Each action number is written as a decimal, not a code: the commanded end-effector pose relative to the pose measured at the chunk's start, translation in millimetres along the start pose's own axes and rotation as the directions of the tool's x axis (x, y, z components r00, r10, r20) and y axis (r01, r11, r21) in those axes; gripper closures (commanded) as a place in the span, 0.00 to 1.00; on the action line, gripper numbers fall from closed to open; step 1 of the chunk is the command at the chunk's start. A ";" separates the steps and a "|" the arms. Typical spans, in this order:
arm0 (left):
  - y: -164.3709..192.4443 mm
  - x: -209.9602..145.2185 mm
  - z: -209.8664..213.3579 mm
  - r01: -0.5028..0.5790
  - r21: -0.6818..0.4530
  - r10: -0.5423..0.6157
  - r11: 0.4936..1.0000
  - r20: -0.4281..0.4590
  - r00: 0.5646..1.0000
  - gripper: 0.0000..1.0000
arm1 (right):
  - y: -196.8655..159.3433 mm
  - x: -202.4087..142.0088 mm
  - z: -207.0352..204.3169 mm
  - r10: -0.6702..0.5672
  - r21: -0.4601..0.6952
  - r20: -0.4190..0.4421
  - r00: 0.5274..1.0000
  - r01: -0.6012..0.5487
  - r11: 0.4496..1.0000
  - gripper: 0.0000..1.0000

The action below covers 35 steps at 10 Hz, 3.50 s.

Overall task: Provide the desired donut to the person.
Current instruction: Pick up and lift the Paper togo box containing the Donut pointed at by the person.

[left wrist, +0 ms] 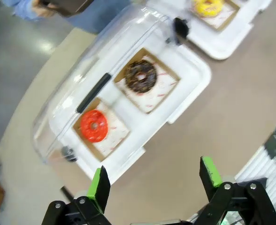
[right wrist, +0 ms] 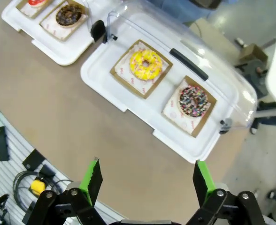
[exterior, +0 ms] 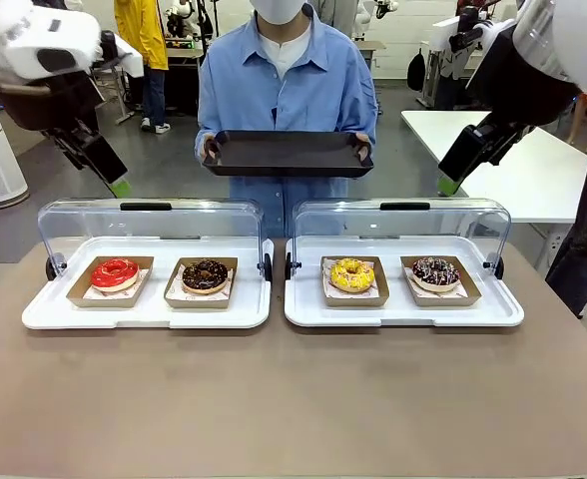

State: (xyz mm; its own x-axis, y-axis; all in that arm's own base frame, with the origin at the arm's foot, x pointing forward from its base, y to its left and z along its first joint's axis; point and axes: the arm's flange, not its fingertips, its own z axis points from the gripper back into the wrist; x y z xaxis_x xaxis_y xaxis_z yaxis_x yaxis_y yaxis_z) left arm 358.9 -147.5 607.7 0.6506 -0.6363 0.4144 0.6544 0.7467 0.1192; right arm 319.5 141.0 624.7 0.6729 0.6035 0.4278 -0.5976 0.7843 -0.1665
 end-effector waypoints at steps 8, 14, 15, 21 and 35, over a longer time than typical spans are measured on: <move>162.2 -86.8 6.0 0.492 -0.503 -0.176 0.710 0.550 0.816 0.00 | -181.2 -99.8 -43.1 -0.084 0.660 0.497 0.864 -0.313 0.683 0.00; 192.2 -135.5 -5.1 0.575 -0.463 -0.096 0.674 0.717 0.690 0.00 | -207.4 -136.9 -62.6 -0.049 0.602 0.578 0.815 -0.385 0.699 0.00; 196.8 -139.7 -6.3 0.578 -0.479 -0.082 0.661 0.719 0.690 0.00 | -206.8 -138.9 -62.1 -0.044 0.599 0.577 0.816 -0.386 0.701 0.00; 199.3 -153.9 -0.8 0.560 -0.449 -0.108 0.696 0.706 0.700 0.00 | -205.1 -135.9 -56.4 -0.025 0.585 0.567 0.823 -0.381 0.716 0.00; 199.4 -153.6 -1.0 0.550 -0.485 -0.074 0.680 0.701 0.709 0.00 | -206.0 -142.1 -59.2 -0.035 0.602 0.549 0.835 -0.366 0.710 0.00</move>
State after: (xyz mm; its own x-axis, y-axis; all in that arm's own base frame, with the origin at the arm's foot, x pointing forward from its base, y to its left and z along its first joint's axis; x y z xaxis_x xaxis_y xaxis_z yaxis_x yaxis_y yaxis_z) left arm 390.4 98.5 566.3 0.1478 -0.3783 0.9138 0.9889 0.0675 -0.1320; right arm 372.8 -97.7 545.9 0.3477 0.4043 0.8459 -0.9308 0.2574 0.2596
